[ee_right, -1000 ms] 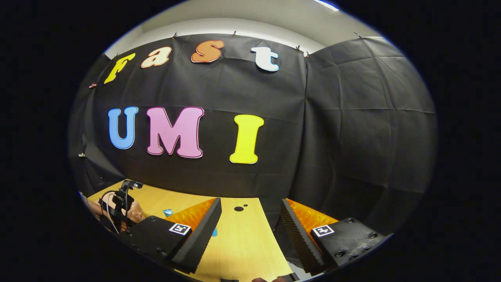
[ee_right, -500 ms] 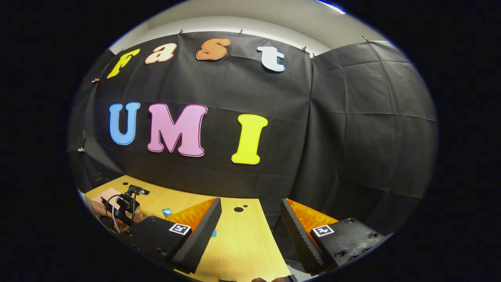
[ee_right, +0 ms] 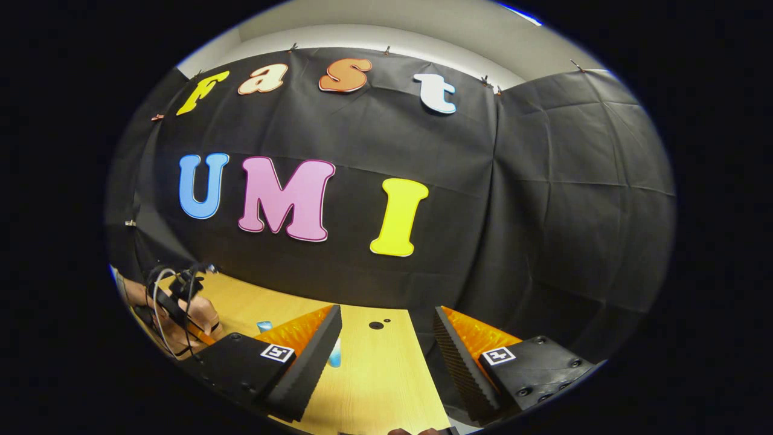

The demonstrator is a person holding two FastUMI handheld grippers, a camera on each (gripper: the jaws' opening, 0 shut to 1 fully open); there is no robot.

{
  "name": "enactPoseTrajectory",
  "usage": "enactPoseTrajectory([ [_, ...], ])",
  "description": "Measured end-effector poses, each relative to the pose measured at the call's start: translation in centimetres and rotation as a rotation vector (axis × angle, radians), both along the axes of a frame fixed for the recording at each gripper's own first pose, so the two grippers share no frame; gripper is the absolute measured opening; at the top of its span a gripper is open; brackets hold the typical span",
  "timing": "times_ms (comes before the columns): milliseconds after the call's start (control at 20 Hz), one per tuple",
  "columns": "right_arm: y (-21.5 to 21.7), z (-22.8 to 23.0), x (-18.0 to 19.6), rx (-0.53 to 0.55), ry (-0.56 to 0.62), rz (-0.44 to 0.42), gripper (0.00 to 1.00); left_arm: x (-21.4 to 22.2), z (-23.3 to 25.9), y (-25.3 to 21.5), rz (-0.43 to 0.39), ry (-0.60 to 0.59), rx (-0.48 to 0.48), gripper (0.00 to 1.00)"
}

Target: First open the suitcase, pack the skin care products into it, and then close the suitcase.

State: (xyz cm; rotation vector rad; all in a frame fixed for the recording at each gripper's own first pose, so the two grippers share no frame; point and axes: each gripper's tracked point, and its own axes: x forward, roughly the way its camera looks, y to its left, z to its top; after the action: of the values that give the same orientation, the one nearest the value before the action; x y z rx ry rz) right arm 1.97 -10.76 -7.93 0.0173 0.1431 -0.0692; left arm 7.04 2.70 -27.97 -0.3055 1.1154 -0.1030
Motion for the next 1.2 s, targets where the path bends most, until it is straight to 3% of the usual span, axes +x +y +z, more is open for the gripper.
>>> enactPoseTrajectory([
  [200, 1.4, 0.4, 0.6, 0.000, -0.016, 0.034, 0.96, -0.2, 7.9, 3.8, 0.021, -0.079, 0.010, 0.11],
  [350, 2.9, 0.4, 1.2, 0.018, -0.025, 0.081, 0.96, -0.9, 12.9, 8.2, 0.102, -0.136, 0.007, 0.11],
  [700, 8.5, 0.8, 4.2, 0.049, -0.045, 0.230, 0.96, -4.4, 20.9, 23.8, 0.281, -0.232, 0.162, 0.11],
  [900, 12.3, 2.1, 5.5, 0.038, -0.069, 0.180, 0.96, -6.0, 21.9, 33.6, 0.343, -0.246, 0.201, 0.11],
  [1000, 15.0, 2.6, 6.0, 0.033, -0.076, 0.169, 0.96, -7.1, 20.2, 39.3, 0.355, -0.244, 0.259, 0.10],
  [1200, 19.1, 2.7, 6.3, 0.020, -0.040, 0.143, 0.96, -8.6, 15.5, 48.6, 0.415, -0.209, 0.244, 0.09],
])
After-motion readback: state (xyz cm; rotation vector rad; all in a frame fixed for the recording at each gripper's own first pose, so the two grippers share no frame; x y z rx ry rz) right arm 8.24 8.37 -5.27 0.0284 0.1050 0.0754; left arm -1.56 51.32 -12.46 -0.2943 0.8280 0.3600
